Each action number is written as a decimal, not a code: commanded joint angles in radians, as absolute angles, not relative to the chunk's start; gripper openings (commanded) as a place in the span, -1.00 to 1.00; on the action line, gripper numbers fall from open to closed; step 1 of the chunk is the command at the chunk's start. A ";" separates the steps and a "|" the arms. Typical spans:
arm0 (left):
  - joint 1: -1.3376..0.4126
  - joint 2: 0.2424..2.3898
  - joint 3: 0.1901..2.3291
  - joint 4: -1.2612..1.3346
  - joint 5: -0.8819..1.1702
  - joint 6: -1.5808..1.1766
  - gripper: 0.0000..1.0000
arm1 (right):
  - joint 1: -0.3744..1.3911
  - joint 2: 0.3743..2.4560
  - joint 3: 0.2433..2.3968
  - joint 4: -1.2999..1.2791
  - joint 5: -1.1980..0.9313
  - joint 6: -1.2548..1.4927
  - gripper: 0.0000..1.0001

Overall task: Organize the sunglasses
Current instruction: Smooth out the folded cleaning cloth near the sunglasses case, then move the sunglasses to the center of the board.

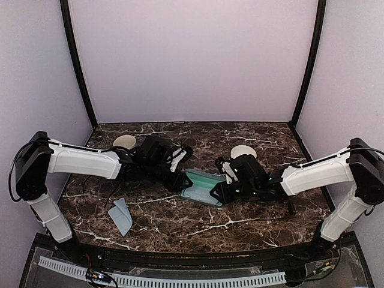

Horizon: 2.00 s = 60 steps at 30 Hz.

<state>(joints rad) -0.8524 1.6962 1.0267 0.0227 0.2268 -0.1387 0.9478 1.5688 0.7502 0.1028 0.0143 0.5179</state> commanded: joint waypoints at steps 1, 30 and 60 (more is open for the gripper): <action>-0.836 1.576 0.958 -0.030 0.112 -0.138 -0.25 | 0.940 1.507 0.747 0.089 -0.015 0.465 -0.37; -0.442 1.365 0.809 -0.416 -0.225 -0.333 0.22 | 1.031 1.694 1.008 -0.026 -0.026 0.278 0.09; -0.459 1.382 0.927 -0.680 -0.226 -0.287 -1.00 | 0.980 1.711 1.001 0.028 -0.109 0.288 0.06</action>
